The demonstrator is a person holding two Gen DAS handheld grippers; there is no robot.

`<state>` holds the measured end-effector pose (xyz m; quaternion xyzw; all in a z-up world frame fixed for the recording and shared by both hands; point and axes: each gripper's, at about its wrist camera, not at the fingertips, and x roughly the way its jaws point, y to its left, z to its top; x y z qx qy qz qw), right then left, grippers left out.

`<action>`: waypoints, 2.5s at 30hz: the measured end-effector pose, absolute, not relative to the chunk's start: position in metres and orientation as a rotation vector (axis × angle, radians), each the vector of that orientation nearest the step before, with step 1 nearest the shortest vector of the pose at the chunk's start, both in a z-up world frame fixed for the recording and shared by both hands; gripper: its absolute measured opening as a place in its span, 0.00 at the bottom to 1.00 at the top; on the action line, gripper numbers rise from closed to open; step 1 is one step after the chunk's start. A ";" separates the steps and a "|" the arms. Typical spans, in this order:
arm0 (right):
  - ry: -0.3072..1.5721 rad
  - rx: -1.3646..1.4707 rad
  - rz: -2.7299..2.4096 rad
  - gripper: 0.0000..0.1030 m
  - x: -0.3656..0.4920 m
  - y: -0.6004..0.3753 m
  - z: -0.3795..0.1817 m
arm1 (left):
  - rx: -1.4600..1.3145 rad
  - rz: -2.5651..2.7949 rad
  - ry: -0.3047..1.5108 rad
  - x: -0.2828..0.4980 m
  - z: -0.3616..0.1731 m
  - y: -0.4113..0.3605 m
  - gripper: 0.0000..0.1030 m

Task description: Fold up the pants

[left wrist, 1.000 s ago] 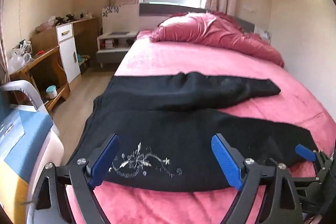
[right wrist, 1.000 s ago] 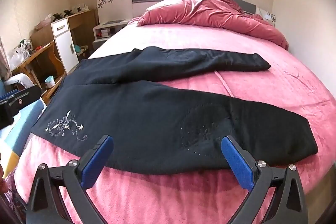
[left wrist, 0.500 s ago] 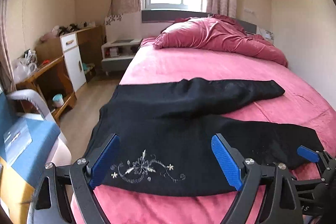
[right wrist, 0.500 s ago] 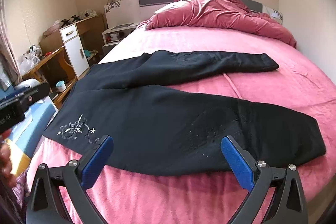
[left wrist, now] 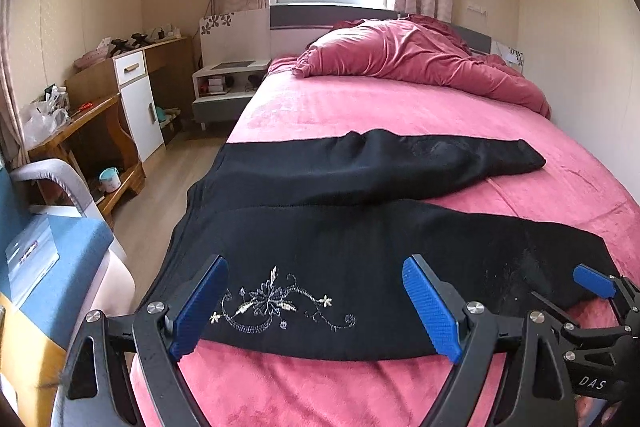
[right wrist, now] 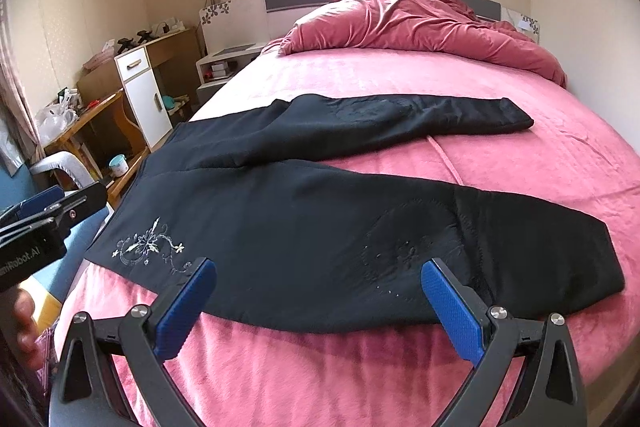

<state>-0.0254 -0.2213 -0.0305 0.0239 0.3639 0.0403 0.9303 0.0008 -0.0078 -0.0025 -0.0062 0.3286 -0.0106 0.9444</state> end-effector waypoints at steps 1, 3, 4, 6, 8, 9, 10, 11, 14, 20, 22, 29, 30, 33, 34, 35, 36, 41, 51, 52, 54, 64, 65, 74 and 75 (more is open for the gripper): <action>0.747 0.046 0.083 1.00 -0.025 -0.221 -0.031 | -0.020 -0.026 0.674 0.000 -0.004 -0.007 0.88; 0.751 0.048 0.085 1.00 -0.025 -0.221 -0.032 | -0.028 -0.025 0.685 0.000 -0.007 -0.005 0.88; 0.752 0.051 0.087 1.00 -0.025 -0.221 -0.032 | -0.032 -0.028 0.692 0.000 -0.008 -0.003 0.88; 0.755 0.048 0.080 1.00 -0.025 -0.220 -0.032 | -0.044 -0.032 0.707 0.001 -0.011 -0.001 0.88; 0.759 0.053 0.080 1.00 -0.024 -0.221 -0.033 | -0.054 -0.028 0.719 0.001 -0.014 0.001 0.88; 0.759 0.054 0.078 1.00 -0.024 -0.221 -0.033 | -0.056 -0.024 0.722 0.001 -0.015 0.001 0.88; 0.758 0.053 0.075 1.00 -0.024 -0.221 -0.033 | -0.057 -0.023 0.725 0.001 -0.016 0.002 0.88; 0.759 0.053 0.074 1.00 -0.024 -0.222 -0.033 | -0.055 -0.020 0.727 0.001 -0.017 0.003 0.88; 0.764 0.059 0.073 1.00 -0.024 -0.223 -0.034 | -0.055 -0.017 0.736 0.001 -0.019 0.004 0.88; 0.768 0.061 0.070 1.00 -0.023 -0.224 -0.036 | -0.054 -0.017 0.746 0.002 -0.021 0.005 0.88; 0.768 0.060 0.069 1.00 -0.023 -0.224 -0.036 | -0.058 -0.015 0.747 0.002 -0.022 0.006 0.88; 0.768 0.065 0.065 1.00 -0.024 -0.226 -0.036 | -0.057 -0.014 0.755 0.002 -0.023 0.007 0.88; 0.768 0.064 0.064 1.00 -0.024 -0.226 -0.036 | -0.055 -0.012 0.756 0.002 -0.023 0.007 0.88; 0.771 0.066 0.062 1.00 -0.023 -0.227 -0.037 | -0.049 -0.013 0.763 0.002 -0.025 0.007 0.88; 0.772 0.068 0.061 1.00 -0.023 -0.228 -0.037 | -0.049 -0.014 0.767 0.003 -0.026 0.006 0.88; 0.774 0.070 0.061 1.00 -0.023 -0.229 -0.037 | -0.051 -0.016 0.772 0.003 -0.027 0.006 0.88; 0.776 0.071 0.060 1.00 -0.023 -0.229 -0.038 | -0.053 -0.017 0.775 0.003 -0.028 0.007 0.88; 0.799 0.120 0.064 1.00 -0.021 -0.240 -0.041 | -0.085 -0.035 0.820 0.008 -0.038 0.011 0.88; 0.888 0.437 -0.116 0.99 -0.038 -0.366 -0.063 | -0.226 -0.046 0.959 0.018 -0.074 0.041 0.94; 0.881 0.471 -0.160 0.97 -0.045 -0.386 -0.066 | -0.234 -0.035 0.967 0.019 -0.078 0.046 0.95; 0.873 0.541 -0.242 0.92 -0.058 -0.422 -0.072 | -0.250 -0.019 0.985 0.020 -0.084 0.057 0.95; 0.800 0.891 -0.509 0.67 -0.081 -0.557 -0.110 | -0.402 0.126 1.095 0.022 -0.112 0.124 0.77; 0.798 0.906 -0.505 0.67 -0.077 -0.560 -0.114 | -0.419 0.138 1.101 0.021 -0.113 0.130 0.74; 0.813 0.844 -0.531 0.57 -0.038 -0.576 -0.124 | -0.595 0.150 1.104 0.038 -0.120 0.162 0.47; 0.816 0.839 -0.532 0.54 -0.034 -0.576 -0.124 | -0.601 0.148 1.103 0.041 -0.121 0.161 0.47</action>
